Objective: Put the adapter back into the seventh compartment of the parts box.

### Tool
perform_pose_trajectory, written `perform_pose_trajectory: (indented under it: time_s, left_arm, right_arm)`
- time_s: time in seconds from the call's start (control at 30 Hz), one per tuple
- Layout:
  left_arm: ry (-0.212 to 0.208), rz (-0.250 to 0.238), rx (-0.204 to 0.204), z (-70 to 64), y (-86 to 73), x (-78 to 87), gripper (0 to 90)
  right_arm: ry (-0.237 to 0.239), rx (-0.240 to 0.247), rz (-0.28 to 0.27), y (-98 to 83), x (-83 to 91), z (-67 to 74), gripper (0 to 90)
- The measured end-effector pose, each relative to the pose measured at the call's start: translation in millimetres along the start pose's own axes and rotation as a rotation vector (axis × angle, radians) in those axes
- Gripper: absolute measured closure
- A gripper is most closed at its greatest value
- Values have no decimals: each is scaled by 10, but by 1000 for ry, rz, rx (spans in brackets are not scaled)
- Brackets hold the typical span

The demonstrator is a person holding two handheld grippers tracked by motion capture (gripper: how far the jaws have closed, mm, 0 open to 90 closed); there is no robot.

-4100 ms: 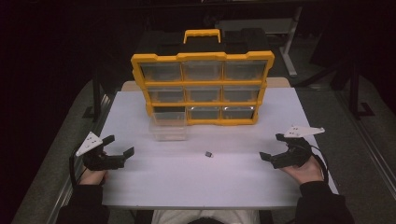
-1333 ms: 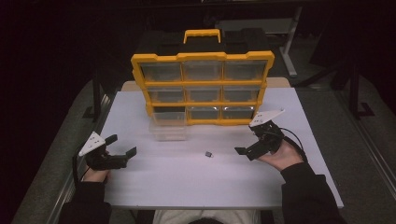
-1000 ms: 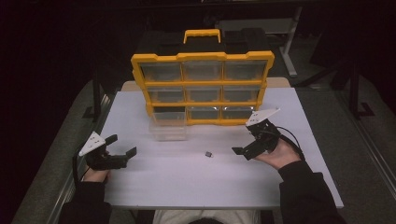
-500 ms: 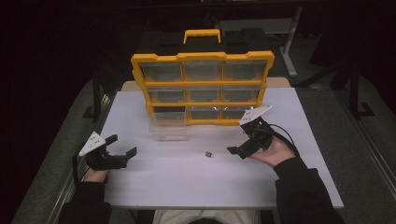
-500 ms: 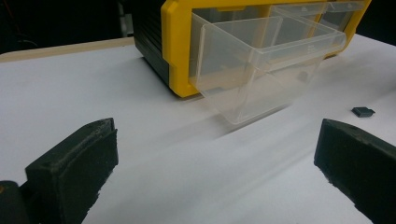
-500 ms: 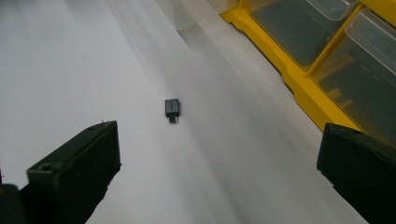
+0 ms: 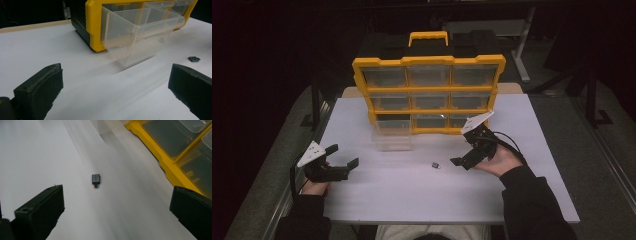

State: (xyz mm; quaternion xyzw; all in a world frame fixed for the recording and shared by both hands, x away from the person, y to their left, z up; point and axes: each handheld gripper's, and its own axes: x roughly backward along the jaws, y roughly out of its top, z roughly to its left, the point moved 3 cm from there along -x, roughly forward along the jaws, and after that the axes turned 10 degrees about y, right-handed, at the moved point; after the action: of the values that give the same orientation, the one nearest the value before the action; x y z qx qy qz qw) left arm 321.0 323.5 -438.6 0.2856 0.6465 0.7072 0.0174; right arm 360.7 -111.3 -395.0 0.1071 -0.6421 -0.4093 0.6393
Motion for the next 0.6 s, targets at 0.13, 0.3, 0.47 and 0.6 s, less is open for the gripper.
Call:
perform_pose_trajectory:
  time_s: [0.13,0.3,0.47,0.6]
  left_arm:
    - [0,-1,0,-3,0,-1,0]
    - [0,0,0,-2,-1,0,0]
    - [-1,1,-3,-1,-2,0,0]
    - [-2,0,-4,-1,-2,-2,0]
  right_arm:
    - [5,-1,7,24,-22,-13,0]
    - [12,13,18,79,-68,-4,0]
    - [20,21,31,122,-116,9,0]
    - [31,27,48,154,-188,15,0]
